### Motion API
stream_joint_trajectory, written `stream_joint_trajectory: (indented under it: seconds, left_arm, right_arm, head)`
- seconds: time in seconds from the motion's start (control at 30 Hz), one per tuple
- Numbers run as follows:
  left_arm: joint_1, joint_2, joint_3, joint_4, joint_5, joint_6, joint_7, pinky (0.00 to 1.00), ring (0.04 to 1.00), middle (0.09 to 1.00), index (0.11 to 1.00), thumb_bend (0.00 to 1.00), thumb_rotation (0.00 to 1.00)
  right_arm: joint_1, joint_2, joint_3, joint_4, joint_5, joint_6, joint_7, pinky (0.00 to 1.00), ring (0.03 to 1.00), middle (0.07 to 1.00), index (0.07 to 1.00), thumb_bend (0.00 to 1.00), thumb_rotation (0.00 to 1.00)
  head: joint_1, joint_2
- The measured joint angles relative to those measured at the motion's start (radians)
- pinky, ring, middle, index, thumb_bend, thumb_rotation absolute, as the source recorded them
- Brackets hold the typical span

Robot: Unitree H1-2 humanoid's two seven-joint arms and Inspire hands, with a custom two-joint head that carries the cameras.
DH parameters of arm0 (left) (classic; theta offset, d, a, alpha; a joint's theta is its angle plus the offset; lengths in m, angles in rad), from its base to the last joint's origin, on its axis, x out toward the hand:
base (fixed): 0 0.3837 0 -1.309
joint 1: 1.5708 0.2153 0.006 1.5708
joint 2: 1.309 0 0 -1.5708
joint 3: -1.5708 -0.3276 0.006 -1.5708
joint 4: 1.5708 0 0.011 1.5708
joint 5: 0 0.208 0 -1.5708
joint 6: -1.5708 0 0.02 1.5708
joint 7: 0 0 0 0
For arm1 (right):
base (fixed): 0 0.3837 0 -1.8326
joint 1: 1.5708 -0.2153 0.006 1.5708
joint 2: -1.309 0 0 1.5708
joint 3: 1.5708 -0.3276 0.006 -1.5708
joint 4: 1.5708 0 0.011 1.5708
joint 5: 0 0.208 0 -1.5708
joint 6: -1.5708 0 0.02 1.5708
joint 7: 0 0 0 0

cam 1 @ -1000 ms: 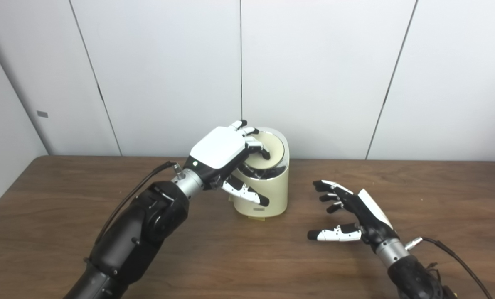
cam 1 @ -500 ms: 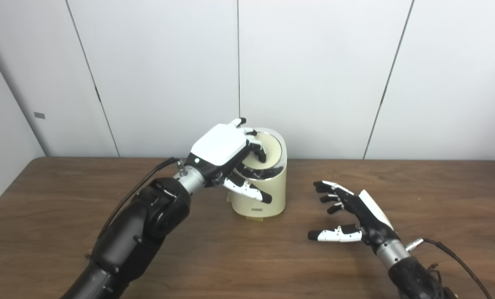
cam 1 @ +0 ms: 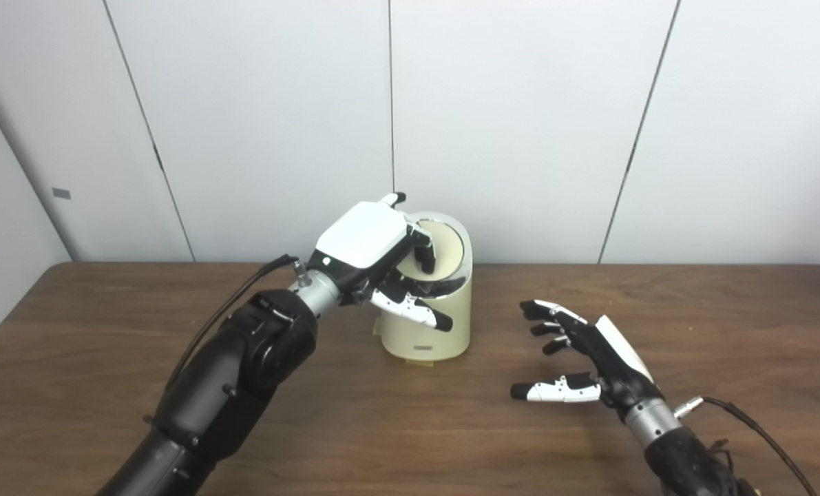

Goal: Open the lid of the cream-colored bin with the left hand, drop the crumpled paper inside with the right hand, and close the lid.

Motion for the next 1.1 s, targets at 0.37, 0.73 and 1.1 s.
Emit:
stream_joint_trajectory:
  seconds: [0.37,0.73,1.1]
  left_arm:
    - [0.079,-0.017,0.087,0.049,-0.094,-0.111,0.178,1.00,0.794,0.659,0.690,0.88,0.51]
    - [0.162,-0.120,0.278,0.066,-0.353,-0.150,0.343,0.78,0.893,0.890,0.879,0.87,0.48]
    - [0.320,-0.191,0.370,0.084,-0.708,-0.168,0.286,0.75,0.878,0.916,0.935,0.88,0.45]
  right_arm:
    - [0.002,0.000,0.000,0.001,-0.011,0.000,0.000,0.66,0.782,0.831,0.825,0.93,0.36]
    - [0.014,0.000,-0.008,-0.003,-0.009,0.000,0.000,0.62,0.750,0.822,0.840,0.92,0.35]
    - [0.017,0.004,-0.023,0.000,0.013,-0.003,-0.002,0.64,0.774,0.843,0.840,0.92,0.31]
  head:
    - [-0.002,-0.003]
    - [0.002,-0.006]
    - [0.006,-0.005]
